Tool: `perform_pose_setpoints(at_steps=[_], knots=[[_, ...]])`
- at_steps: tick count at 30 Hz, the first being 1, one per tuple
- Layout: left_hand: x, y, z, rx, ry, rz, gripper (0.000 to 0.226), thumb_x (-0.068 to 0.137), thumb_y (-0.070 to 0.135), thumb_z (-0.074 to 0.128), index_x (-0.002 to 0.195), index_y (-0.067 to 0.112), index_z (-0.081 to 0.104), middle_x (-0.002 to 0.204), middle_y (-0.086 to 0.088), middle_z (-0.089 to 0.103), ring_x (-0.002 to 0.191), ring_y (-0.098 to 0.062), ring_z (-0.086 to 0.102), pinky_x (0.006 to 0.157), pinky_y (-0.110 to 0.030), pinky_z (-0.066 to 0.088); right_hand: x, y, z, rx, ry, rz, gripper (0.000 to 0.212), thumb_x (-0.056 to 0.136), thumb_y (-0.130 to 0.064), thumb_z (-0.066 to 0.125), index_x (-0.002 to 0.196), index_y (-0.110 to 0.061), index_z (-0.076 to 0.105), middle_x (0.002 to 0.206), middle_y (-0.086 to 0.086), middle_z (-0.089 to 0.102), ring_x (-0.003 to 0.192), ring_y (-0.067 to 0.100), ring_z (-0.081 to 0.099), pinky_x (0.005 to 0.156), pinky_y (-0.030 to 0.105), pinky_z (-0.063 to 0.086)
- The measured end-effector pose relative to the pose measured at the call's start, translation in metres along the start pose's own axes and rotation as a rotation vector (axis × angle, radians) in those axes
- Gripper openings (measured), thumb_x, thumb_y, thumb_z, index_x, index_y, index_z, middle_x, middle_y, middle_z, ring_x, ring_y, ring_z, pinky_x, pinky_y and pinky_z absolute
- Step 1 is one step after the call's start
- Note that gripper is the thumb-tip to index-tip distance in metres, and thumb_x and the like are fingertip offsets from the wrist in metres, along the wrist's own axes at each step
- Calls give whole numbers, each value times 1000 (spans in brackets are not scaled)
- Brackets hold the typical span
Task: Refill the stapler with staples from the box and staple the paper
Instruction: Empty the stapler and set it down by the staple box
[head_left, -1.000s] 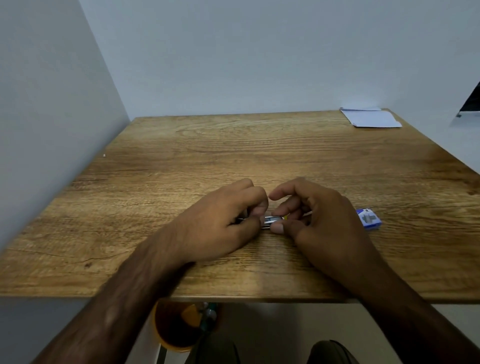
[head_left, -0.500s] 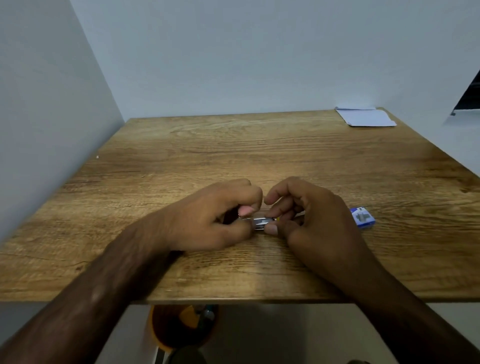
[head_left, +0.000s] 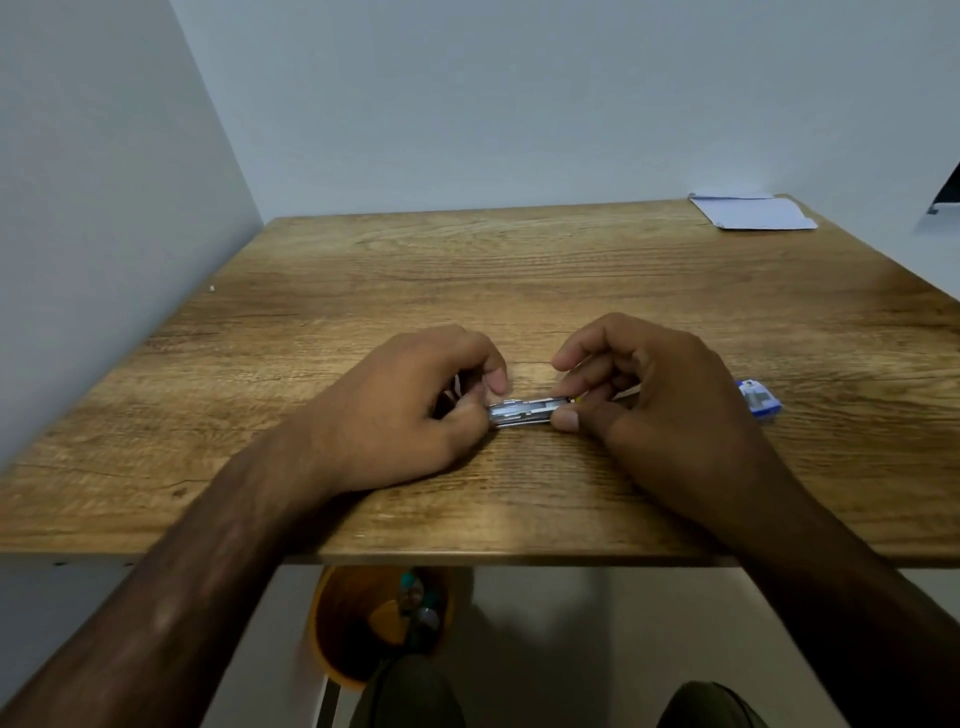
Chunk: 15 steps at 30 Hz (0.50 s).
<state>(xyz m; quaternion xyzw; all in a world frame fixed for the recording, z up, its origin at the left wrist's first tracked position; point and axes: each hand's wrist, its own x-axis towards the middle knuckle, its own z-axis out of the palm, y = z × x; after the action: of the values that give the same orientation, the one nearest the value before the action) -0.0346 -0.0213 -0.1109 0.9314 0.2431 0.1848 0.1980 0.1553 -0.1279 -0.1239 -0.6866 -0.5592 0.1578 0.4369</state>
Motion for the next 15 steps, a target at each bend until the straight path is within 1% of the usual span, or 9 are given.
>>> perform_pose_setpoints(at_steps=[2,6,7,9,12,15], knots=[[0,4,-1,77,-21,-35,16,91,32,55,98,31,69,91,13,63,84,-2,58,73,-28,49,0,1,0,-2,13,-12,35,68,-14,88,90,-33,69,76,-15,75,76,-1,69,77,30,58],[2,10,-10,43,-132,-110,13,95,27,59,99,28,71,95,12,66,84,-3,59,74,-24,46,-1,-1,1,-14,48,-68,34,71,-15,86,93,-34,68,81,-16,73,86,-4,66,82,24,53],[3,11,-12,29,-158,-138,13,95,26,59,100,28,71,95,12,66,84,-3,59,73,-23,45,-1,-1,2,-3,49,-78,35,72,-13,86,94,-33,68,82,-15,73,87,-3,66,84,25,53],[7,13,-13,14,-211,-192,14,96,24,58,103,26,70,94,12,66,82,-3,59,71,-22,43,0,-1,2,35,38,-90,37,73,-7,84,96,-32,69,85,-12,72,88,2,68,85,32,57],[12,16,-15,-5,-310,-225,12,97,23,56,105,25,65,89,9,63,77,-5,57,68,-24,43,1,0,1,107,23,-116,40,71,0,82,96,-28,70,86,-7,72,88,10,70,86,41,58],[10,17,-20,-17,-370,-211,10,98,28,54,106,26,58,89,7,61,74,-5,54,66,-25,43,3,-3,1,135,34,-177,40,70,2,82,96,-27,71,87,-9,73,90,9,70,88,41,57]])
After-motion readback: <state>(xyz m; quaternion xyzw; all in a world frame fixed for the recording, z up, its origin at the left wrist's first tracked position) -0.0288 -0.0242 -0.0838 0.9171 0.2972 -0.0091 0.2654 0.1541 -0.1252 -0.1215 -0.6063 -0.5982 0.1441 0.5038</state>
